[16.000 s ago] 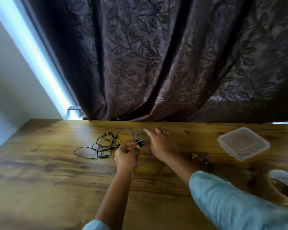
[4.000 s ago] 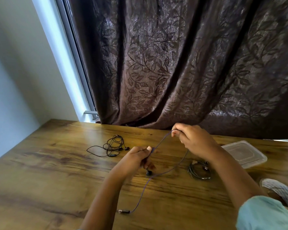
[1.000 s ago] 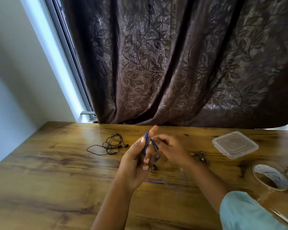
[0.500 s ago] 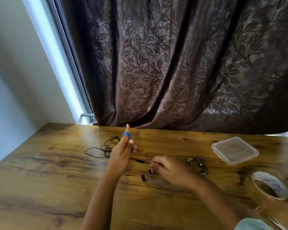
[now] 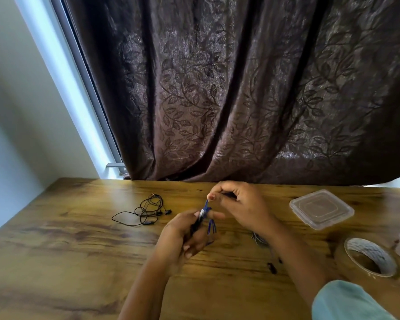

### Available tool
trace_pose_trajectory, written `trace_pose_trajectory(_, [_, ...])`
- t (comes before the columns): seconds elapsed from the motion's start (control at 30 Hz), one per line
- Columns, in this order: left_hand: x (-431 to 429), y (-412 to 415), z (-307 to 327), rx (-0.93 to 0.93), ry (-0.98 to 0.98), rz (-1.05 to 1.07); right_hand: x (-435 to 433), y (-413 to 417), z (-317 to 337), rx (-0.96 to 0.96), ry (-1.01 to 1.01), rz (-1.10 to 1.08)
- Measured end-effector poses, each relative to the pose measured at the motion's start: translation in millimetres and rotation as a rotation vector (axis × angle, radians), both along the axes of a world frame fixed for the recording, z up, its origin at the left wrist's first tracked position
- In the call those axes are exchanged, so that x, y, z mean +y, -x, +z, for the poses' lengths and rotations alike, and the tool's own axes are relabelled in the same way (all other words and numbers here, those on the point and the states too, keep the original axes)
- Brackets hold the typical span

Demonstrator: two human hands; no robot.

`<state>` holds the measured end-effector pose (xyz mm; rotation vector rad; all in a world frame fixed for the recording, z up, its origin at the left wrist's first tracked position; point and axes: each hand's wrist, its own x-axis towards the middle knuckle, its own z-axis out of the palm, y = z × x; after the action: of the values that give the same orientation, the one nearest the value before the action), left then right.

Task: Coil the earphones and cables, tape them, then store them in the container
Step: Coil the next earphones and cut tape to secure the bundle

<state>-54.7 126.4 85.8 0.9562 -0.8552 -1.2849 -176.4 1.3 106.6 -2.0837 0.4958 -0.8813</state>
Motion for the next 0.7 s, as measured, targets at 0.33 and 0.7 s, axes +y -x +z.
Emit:
trace_pose_trajectory(0.33, [-10.0, -5.7, 20.5, 0.344, 0.195, 0.307, 25.7, -19.5, -43.5, 0.182, -0.181, 0.086])
trace_pose_trajectory(0.7, [-29.7, -29.9, -3.6, -0.184, 0.144, 0.544, 54.5, 7.4, -43.4, 0.554, -0.005, 0.084])
